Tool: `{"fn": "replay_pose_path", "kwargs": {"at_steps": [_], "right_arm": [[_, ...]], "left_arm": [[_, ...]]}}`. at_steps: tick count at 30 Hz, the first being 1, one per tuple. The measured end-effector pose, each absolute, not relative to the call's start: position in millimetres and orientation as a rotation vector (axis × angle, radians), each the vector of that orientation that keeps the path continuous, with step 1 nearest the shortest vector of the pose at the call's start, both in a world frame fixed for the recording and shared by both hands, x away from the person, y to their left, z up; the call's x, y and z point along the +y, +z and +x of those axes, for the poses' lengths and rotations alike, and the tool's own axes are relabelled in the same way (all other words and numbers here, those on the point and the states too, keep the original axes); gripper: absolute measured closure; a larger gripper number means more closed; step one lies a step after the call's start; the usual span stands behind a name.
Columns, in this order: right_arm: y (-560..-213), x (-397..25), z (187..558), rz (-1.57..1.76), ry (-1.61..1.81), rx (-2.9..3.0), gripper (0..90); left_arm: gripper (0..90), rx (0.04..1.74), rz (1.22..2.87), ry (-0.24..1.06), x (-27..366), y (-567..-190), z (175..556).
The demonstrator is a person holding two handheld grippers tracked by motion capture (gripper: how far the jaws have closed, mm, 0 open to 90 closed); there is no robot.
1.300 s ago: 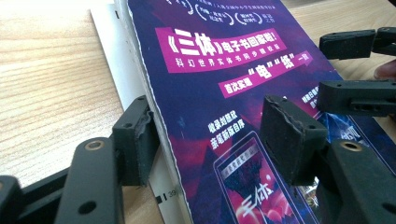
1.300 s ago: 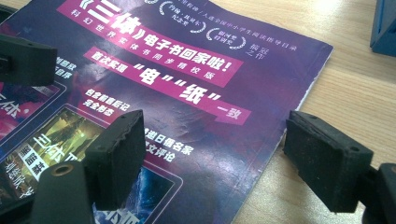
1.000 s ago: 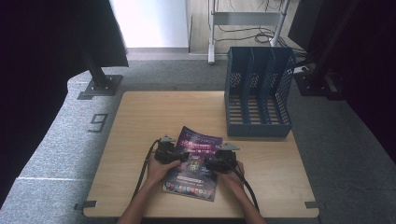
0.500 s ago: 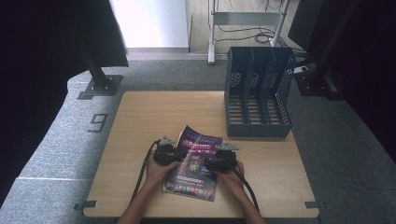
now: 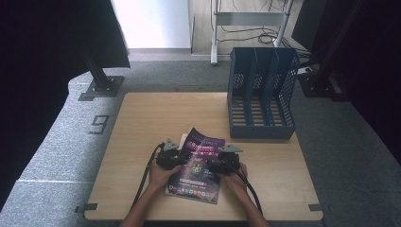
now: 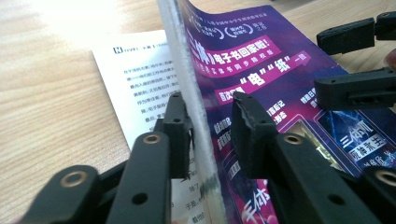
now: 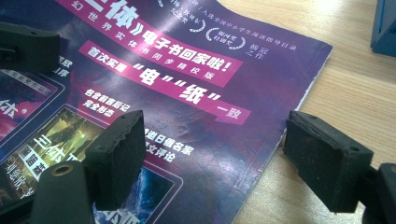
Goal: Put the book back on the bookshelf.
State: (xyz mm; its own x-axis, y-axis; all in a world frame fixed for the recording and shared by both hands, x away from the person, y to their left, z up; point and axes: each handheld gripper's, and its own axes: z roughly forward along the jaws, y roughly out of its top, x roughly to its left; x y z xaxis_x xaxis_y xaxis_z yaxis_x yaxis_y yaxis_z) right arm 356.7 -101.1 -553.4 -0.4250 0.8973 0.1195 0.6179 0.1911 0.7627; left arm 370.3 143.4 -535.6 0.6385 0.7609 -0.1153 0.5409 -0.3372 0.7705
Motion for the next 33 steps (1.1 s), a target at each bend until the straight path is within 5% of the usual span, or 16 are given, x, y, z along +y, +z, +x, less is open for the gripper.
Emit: {"fn": "replay_pose_path", "kwargs": {"at_steps": [8, 19, 33], "right_arm": [[-553.4, -101.0, 356.7, 1.427, 1.092, 2.119, 20.5], [-553.4, -101.0, 356.7, 1.425, 1.092, 2.119, 20.6], [-553.0, -105.5, 355.9, 1.412, 1.112, 2.143, 22.1]], "left_arm": [[78.1, 1.002, 1.997, 0.31, 146.7, -534.9, 370.2], [72.6, 1.026, 1.99, 0.247, 147.4, -539.9, 375.0], [84.0, 0.952, 1.928, 0.261, 145.0, -524.6, 365.1]]}}
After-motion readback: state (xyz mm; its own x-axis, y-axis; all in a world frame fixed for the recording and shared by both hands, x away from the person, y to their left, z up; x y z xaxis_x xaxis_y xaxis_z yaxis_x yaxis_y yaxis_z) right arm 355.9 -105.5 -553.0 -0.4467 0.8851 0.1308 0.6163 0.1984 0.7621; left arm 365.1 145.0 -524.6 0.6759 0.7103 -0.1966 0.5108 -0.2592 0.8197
